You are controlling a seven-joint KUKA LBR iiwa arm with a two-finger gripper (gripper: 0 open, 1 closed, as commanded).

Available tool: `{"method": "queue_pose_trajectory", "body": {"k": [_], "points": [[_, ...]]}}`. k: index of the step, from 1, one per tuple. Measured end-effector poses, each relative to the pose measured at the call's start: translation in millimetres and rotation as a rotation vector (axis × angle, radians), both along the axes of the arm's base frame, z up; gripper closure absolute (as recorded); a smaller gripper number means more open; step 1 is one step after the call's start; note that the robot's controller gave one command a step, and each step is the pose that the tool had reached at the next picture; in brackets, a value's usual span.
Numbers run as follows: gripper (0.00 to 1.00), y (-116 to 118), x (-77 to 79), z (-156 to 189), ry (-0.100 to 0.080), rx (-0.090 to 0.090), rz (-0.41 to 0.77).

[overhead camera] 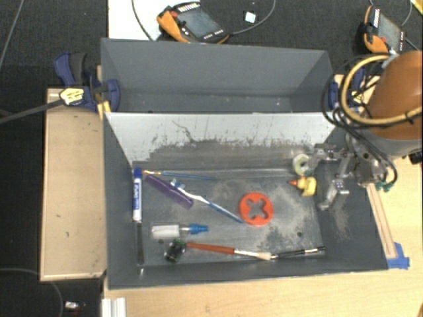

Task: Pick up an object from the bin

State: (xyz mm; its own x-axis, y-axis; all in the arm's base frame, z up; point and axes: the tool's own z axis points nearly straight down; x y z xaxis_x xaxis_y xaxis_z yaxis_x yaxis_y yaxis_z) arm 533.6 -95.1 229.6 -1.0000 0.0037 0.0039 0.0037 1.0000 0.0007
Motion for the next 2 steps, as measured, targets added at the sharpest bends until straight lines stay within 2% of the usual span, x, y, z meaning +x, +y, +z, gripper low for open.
{"method": "queue_pose_trajectory", "body": {"k": [1, 2], "points": [[0.0, 0.4, 1.6, 3.8, -0.008, -0.001, 0.005], [0.0, 70.3, 7.8, -140.7, -0.014, -0.001, 0.081]]}}
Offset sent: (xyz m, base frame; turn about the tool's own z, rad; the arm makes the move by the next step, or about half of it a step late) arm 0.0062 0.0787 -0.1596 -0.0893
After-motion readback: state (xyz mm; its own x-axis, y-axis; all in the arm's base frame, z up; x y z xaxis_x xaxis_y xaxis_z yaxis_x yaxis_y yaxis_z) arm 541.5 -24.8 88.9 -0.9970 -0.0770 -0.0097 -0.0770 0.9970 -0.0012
